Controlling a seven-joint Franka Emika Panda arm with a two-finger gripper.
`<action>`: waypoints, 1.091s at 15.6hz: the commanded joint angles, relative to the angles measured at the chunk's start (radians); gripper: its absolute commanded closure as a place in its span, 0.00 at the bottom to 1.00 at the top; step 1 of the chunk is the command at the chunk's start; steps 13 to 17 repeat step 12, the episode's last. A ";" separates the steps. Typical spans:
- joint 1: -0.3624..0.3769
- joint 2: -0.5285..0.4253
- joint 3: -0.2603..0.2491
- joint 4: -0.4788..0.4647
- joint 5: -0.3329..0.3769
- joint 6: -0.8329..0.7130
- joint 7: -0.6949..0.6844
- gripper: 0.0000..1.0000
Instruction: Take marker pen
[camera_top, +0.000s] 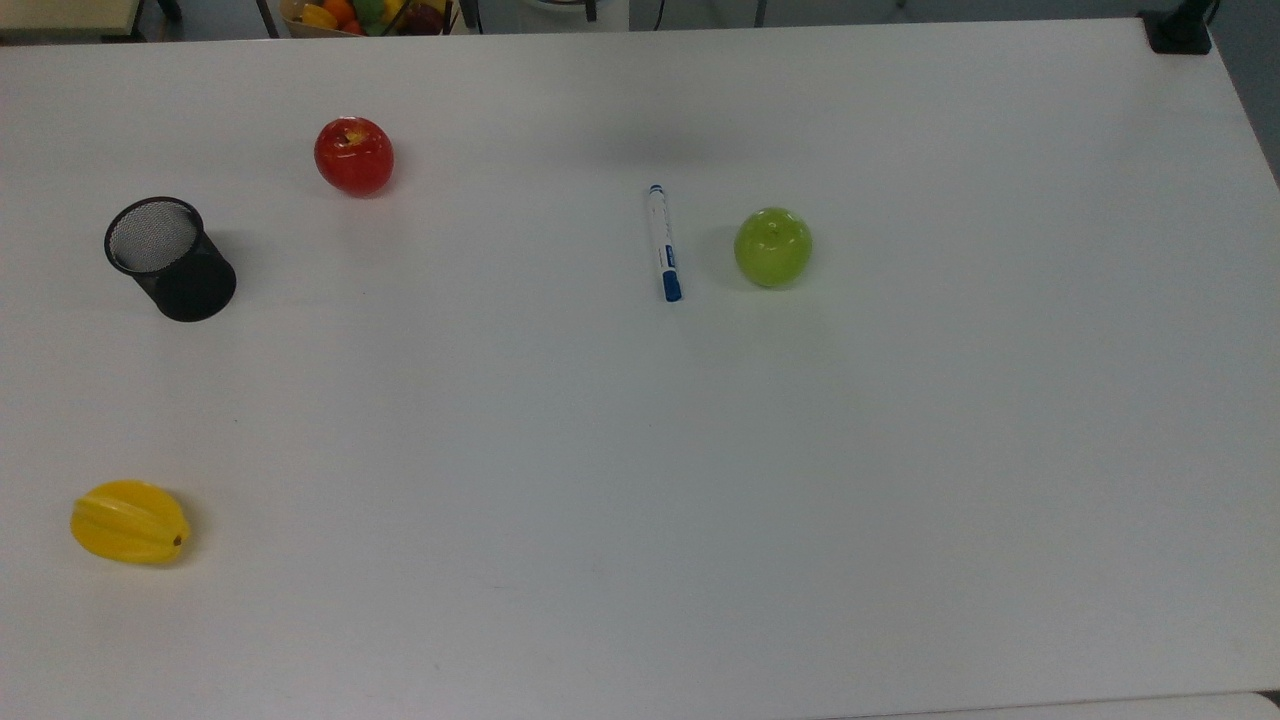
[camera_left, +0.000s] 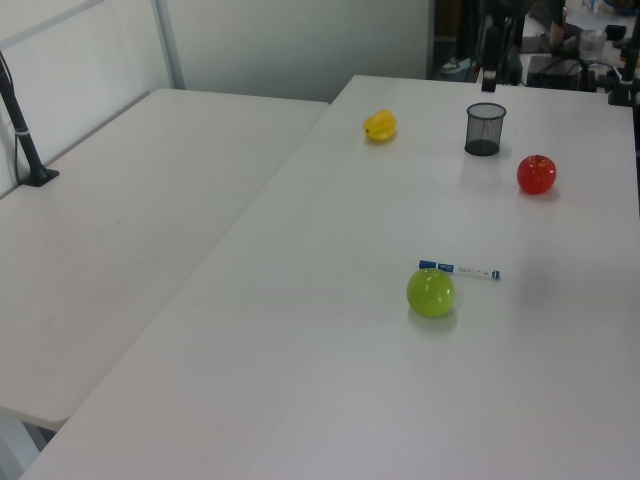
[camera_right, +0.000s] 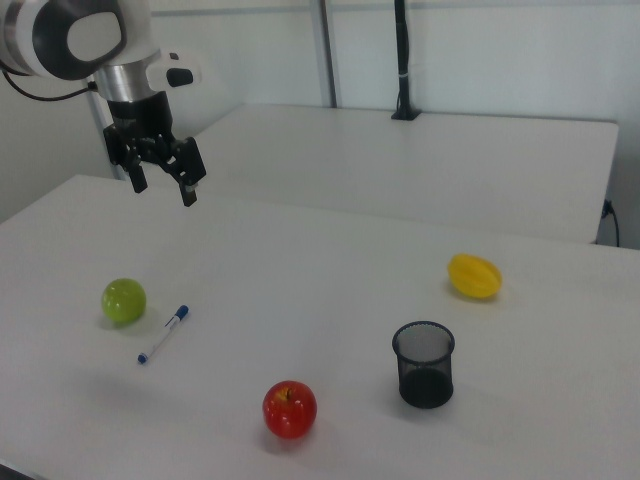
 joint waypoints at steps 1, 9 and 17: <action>0.077 -0.025 -0.091 -0.003 -0.003 -0.012 0.001 0.00; 0.063 0.057 -0.079 0.058 -0.004 0.048 -0.068 0.00; 0.065 0.054 -0.079 0.055 -0.004 0.046 -0.063 0.00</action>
